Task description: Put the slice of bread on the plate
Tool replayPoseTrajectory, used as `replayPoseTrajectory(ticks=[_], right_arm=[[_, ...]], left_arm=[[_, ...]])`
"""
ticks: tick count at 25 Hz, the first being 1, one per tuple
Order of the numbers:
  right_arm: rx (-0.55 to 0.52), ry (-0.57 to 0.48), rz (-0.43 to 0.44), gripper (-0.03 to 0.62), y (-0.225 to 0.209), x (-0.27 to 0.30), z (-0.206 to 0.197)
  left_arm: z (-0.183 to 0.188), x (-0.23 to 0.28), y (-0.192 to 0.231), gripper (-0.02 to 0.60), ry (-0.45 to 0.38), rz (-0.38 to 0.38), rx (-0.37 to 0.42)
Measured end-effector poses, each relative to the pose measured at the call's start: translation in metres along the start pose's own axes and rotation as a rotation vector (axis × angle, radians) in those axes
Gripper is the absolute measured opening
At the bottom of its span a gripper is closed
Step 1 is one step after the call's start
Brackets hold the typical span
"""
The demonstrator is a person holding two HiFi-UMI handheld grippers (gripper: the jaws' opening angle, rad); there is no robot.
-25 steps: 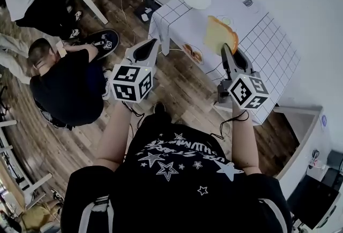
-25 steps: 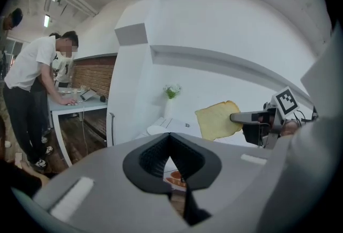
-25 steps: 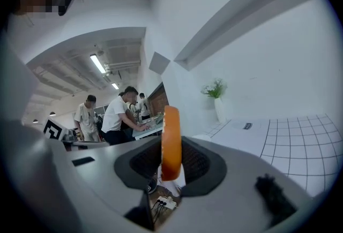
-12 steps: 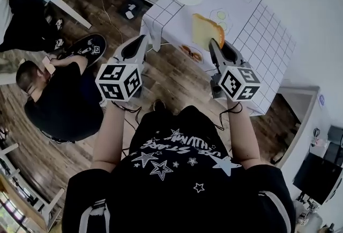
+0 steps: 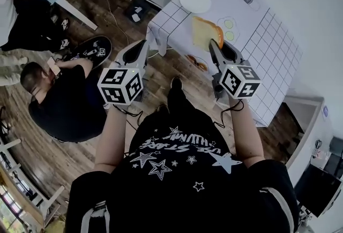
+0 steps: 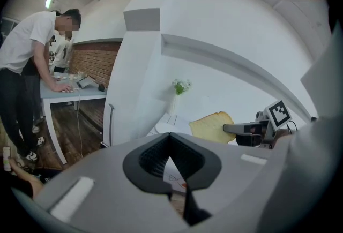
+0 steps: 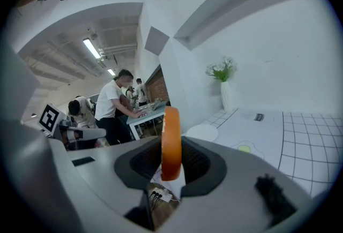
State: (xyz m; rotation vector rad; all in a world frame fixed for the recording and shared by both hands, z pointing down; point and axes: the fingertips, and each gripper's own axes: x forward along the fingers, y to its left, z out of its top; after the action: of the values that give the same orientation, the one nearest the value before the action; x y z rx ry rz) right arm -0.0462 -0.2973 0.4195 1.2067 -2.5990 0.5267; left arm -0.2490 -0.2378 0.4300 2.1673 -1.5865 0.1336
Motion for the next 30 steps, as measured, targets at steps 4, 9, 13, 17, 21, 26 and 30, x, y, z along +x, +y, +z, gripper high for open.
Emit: replayPoseTrajectory(ticks=[4, 9, 13, 17, 21, 26, 30], right_arm=[[-0.025, -0.009, 0.032, 0.101, -0.013, 0.027, 0.017], [-0.046, -0.027, 0.009, 0.101, -0.044, 0.052, 0.039], [-0.071, -0.017, -0.005, 0.101, -0.072, 0.067, 0.043], [-0.081, -0.003, -0.014, 0.101, -0.096, 0.084, 0.047], [-0.072, 0.015, 0.014, 0.101, -0.11, 0.103, 0.045], [-0.059, 0.03, 0.05, 0.101, -0.119, 0.124, 0.046], [-0.161, 0.029, 0.018, 0.101, -0.124, 0.136, 0.055]], left_arm=[[0.021, 0.019, 0.014, 0.008, 0.001, 0.035, 0.027], [0.044, 0.058, 0.016, 0.008, -0.002, 0.026, 0.058], [0.046, 0.088, 0.013, 0.008, 0.017, 0.023, 0.067], [0.045, 0.113, 0.008, 0.008, 0.04, 0.022, 0.069], [0.046, 0.131, 0.005, 0.008, 0.059, 0.037, 0.088], [0.049, 0.137, 0.002, 0.008, 0.052, 0.048, 0.108], [0.05, 0.138, 0.003, 0.008, 0.065, 0.064, 0.122]])
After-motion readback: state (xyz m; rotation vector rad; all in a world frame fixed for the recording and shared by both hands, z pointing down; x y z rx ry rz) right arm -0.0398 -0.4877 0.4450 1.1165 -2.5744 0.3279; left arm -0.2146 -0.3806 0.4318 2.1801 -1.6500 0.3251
